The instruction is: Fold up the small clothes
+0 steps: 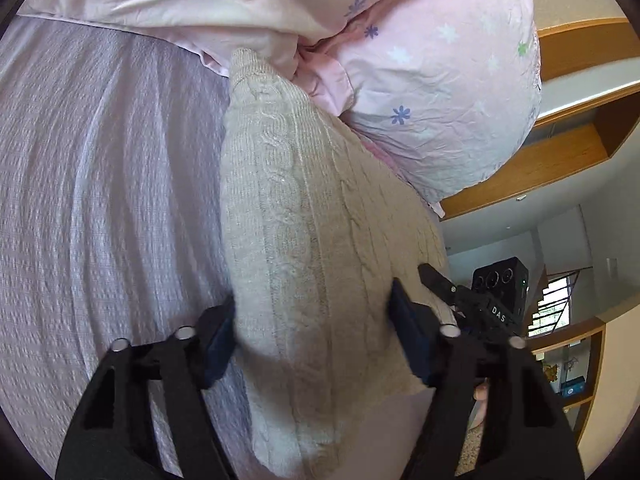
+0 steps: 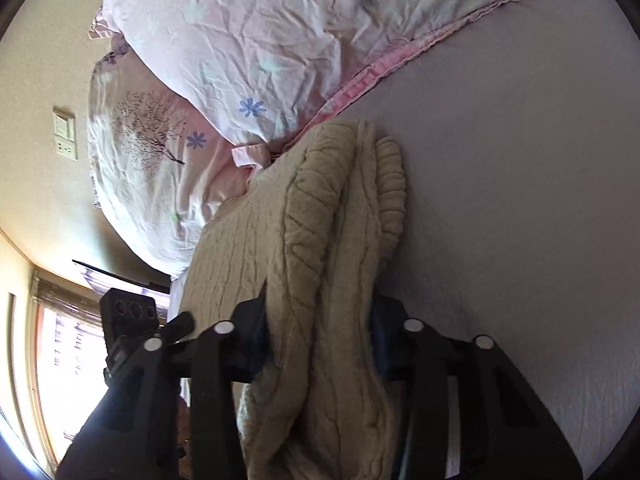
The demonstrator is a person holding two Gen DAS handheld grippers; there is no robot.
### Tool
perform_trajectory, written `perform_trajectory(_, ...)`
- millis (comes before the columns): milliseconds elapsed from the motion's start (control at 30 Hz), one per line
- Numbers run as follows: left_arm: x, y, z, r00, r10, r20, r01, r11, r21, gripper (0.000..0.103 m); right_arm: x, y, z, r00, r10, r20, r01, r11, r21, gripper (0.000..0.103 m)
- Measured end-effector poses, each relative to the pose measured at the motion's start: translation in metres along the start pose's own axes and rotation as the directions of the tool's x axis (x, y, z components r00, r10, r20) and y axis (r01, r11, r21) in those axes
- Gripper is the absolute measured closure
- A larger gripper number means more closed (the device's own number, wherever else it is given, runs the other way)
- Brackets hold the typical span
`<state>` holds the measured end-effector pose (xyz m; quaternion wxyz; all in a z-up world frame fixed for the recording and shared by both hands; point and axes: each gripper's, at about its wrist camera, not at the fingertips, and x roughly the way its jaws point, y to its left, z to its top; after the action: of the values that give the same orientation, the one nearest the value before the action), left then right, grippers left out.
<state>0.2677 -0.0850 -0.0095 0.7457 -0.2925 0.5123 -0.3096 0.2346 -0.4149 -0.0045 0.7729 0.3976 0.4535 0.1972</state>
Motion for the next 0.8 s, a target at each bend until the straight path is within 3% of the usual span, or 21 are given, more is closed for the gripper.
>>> perform_trajectory(33, -0.005, 0.002, 0.001, 0.999, -0.032, 0.005, 0.032, 0.999, 0.007, 0.056, -0.001, 0.006, -0.002, 1.0, 0.024, 0.008, -0.024, 1.0, -0.009, 0.068)
perform_trajectory(133, -0.037, 0.005, -0.003, 0.997, -0.076, 0.019, 0.075, 0.996, 0.048, 0.062, 0.007, 0.045, -0.01, 0.996, 0.086, -0.004, -0.086, 0.992, -0.095, 0.071)
perform_trajectory(233, -0.091, 0.004, -0.015, 0.993, -0.035, 0.116, 0.018, 0.99, 0.143, 0.061, 0.035, 0.083, -0.023, 0.997, 0.069, -0.047, -0.077, 0.977, -0.198, 0.071)
perform_trajectory(300, -0.115, 0.011, -0.018, 0.983, 0.079, 0.168, -0.108, 0.979, 0.173, 0.054, 0.061, 0.095, -0.027, 0.997, -0.042, -0.069, 0.023, 0.968, -0.249, 0.064)
perform_trajectory(367, -0.128, 0.023, -0.021, 0.947, 0.24, 0.215, -0.279, 0.945, 0.172, 0.048, 0.069, 0.095, -0.031, 0.986, -0.163, -0.023, 0.152, 0.958, -0.244, 0.056)
perform_trajectory(400, -0.135, 0.03, -0.025, 0.926, 0.298, 0.232, -0.339, 0.927, 0.161, 0.047, 0.061, 0.095, -0.035, 0.989, -0.15, 0.018, 0.15, 0.963, -0.226, 0.052)
perform_trajectory(500, -0.165, 0.033, -0.039, 0.886, 0.333, 0.322, -0.398, 0.903, 0.161, 0.027, 0.03, 0.099, -0.05, 0.996, -0.031, 0.086, 0.05, 0.973, -0.227, 0.044)
perform_trajectory(567, -0.18, 0.027, -0.051, 0.853, 0.362, 0.377, -0.449, 0.876, 0.176, 0.021, 0.031, 0.107, -0.063, 0.997, -0.059, 0.052, 0.071, 0.961, -0.268, 0.044)
perform_trajectory(633, -0.187, 0.021, -0.061, 0.82, 0.398, 0.412, -0.501, 0.847, 0.178, 0.02, 0.049, 0.111, -0.073, 0.996, -0.085, -0.021, 0.075, 0.955, -0.287, 0.061)
perform_trajectory(667, -0.191, 0.019, -0.068, 0.813, 0.406, 0.417, -0.51, 0.842, 0.174, 0.02, 0.059, 0.112, -0.075, 0.993, -0.119, -0.023, 0.107, 0.952, -0.288, 0.097)
perform_trajectory(700, -0.191, 0.018, -0.073, 0.816, 0.403, 0.415, -0.507, 0.844, 0.175, 0.02, 0.059, 0.11, -0.074, 0.989, -0.149, 0.025, 0.15, 0.95, -0.273, 0.097)
perform_trajectory(800, -0.187, 0.013, -0.088, 0.807, 0.441, 0.393, -0.535, 0.827, 0.17, 0.015, 0.046, 0.093, -0.067, 0.986, -0.125, 0.108, 0.144, 0.973, -0.182, 0.097)
